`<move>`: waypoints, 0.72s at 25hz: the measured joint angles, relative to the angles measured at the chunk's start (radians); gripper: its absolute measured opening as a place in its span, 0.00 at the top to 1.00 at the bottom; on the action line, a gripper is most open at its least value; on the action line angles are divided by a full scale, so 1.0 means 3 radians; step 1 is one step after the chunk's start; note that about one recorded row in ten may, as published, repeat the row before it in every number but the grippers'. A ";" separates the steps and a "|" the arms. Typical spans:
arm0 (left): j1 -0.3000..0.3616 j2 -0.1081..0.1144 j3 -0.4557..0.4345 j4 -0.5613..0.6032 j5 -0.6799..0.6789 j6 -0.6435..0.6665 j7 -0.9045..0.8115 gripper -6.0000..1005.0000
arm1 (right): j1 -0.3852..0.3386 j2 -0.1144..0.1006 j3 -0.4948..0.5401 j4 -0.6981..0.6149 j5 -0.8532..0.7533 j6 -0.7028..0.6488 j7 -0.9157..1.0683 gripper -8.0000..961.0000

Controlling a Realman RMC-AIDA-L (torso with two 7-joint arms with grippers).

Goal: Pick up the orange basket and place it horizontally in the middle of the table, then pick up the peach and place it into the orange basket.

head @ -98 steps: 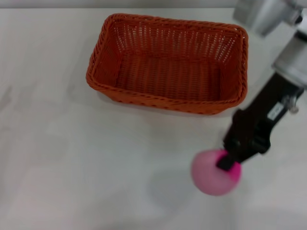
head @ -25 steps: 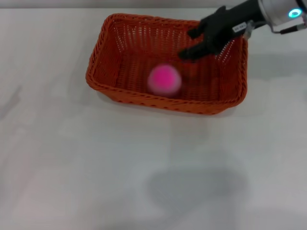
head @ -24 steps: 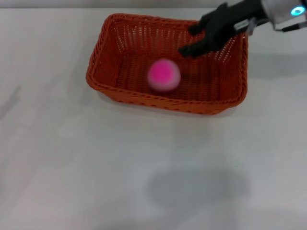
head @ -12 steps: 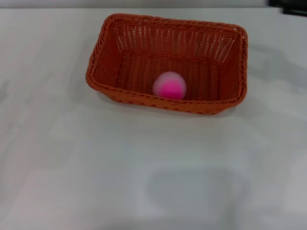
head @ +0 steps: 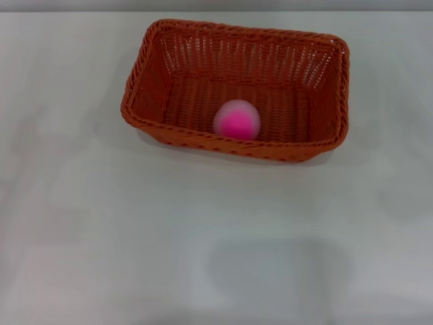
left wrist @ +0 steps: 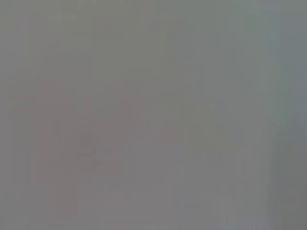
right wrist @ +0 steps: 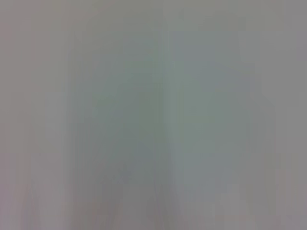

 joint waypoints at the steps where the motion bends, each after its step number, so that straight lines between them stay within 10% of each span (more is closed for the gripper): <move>1: 0.0002 0.0000 0.0000 0.0045 -0.0056 0.0003 0.0063 0.12 | 0.0001 0.0000 0.0155 0.0197 0.0009 0.0049 -0.0241 0.28; 18: 0.0011 0.0001 0.0000 0.0453 -0.0461 0.0035 0.0586 0.12 | 0.0039 0.0010 0.0582 0.1470 0.0289 -0.0023 -0.1890 0.29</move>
